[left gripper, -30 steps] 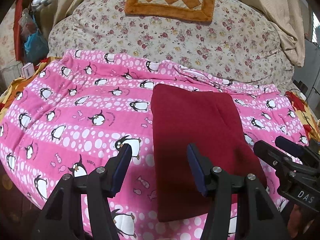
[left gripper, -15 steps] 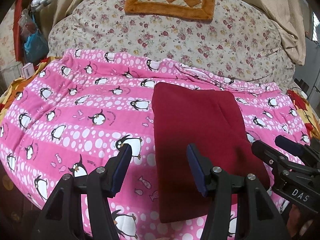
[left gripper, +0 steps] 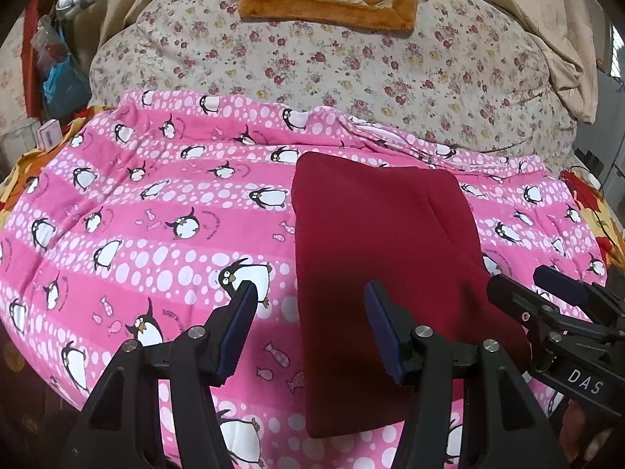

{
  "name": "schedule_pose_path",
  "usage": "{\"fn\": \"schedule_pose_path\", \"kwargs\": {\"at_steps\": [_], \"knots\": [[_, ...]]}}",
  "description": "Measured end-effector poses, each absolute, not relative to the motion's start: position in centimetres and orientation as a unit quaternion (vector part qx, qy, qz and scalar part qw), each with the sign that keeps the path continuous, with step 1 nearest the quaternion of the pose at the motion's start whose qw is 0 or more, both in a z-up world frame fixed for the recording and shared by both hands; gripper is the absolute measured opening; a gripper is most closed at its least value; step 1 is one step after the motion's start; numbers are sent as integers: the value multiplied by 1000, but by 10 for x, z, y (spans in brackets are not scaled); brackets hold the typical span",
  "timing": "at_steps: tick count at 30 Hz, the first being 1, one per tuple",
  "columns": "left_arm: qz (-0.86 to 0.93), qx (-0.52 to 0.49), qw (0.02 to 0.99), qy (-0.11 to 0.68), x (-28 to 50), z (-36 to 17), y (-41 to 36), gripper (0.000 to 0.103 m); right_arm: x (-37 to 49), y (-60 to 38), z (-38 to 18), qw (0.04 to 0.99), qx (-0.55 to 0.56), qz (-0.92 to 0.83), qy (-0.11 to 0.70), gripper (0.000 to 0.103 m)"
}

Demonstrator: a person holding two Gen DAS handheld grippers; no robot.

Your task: Fold small clothes

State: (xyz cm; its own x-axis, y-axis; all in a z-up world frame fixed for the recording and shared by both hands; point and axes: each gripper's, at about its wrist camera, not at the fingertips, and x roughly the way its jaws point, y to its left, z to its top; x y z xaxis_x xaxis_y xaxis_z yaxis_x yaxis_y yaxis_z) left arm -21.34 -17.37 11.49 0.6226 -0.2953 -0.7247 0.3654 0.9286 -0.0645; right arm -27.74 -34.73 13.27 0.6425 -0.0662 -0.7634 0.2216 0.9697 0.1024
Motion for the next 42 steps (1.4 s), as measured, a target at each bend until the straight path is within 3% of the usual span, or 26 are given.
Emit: {"fn": "schedule_pose_path", "kwargs": {"at_steps": [42], "knots": [[-186, 54, 895, 401, -209, 106, -178, 36, -273, -348, 120, 896, 95, -80, 426, 80]]}}
